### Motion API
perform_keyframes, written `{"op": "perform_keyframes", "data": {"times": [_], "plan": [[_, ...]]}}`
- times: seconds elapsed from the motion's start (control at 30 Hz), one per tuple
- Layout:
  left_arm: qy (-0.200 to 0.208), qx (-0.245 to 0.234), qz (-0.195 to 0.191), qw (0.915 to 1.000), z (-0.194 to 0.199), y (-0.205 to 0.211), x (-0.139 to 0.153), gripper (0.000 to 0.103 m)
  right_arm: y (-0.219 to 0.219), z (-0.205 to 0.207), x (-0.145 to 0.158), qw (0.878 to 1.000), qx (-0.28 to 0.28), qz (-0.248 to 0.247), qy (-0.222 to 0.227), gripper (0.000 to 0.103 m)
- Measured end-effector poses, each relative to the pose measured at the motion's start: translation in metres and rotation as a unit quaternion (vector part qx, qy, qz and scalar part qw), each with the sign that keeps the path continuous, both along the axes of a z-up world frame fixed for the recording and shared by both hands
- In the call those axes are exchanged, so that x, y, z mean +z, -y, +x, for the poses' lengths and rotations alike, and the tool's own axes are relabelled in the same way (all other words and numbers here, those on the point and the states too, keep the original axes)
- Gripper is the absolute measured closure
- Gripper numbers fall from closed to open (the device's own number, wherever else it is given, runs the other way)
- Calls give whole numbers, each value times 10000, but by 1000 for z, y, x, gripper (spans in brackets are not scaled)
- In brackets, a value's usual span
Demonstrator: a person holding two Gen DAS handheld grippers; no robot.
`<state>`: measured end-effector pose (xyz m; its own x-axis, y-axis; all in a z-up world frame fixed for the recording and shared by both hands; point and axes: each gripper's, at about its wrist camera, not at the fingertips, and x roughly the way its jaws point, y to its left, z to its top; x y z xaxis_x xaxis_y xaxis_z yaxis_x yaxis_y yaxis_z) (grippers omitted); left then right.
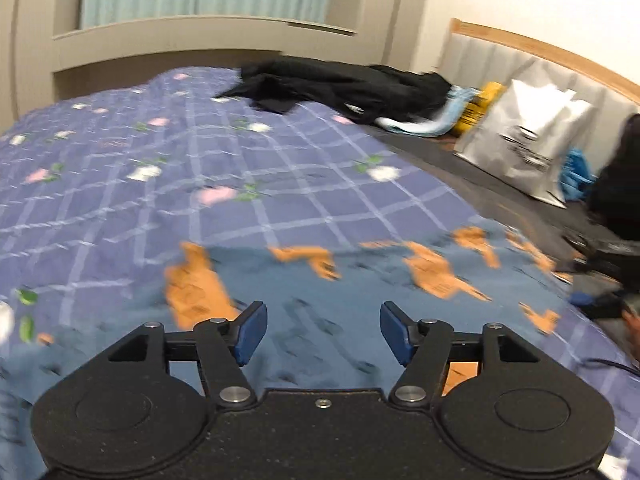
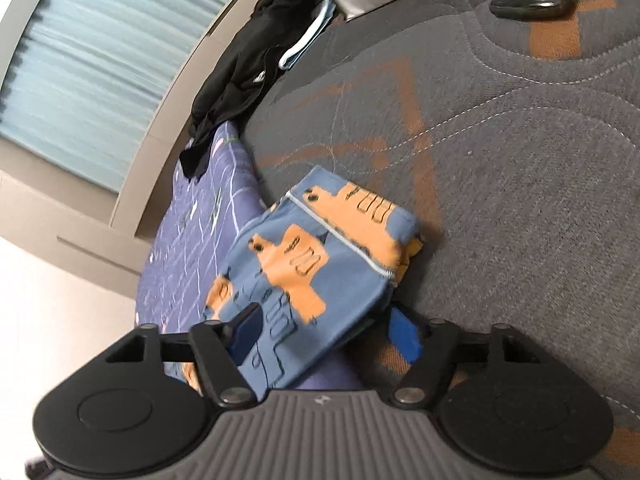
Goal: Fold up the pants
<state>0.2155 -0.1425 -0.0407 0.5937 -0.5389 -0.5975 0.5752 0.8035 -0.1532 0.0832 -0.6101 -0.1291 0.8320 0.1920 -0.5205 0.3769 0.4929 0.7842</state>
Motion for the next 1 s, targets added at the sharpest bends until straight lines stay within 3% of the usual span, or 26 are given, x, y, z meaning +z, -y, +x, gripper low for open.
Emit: {"op": "perform_keyframes", "data": {"times": [0.1,0.13,0.23,0.3,0.47,0.83,1.0], "plan": [[-39,-185,190,9996,-10,13,-10,41,5,2,-5,9995,-314,58,-48,64],[-73,-221,225,9995,-12,15,-14,42,7,1,-6,9990,-434,76,-64,68],[-237,-245,284,9990,-13,15,-22,44,12,-1,-12,9977,-656,193,21,72],[-292,-183,373,9987,-13,13,-26,51,13,-2,-15,9970,-745,181,55,78],[-356,-91,402,9985,-9,6,-27,55,16,-5,-19,9953,-927,215,177,90],[-592,58,535,9968,2,6,-24,53,-9,6,41,9878,-764,-1334,255,92],[-876,82,-79,9961,10,-5,-12,40,-35,17,81,9719,-321,-2286,457,93]]}}
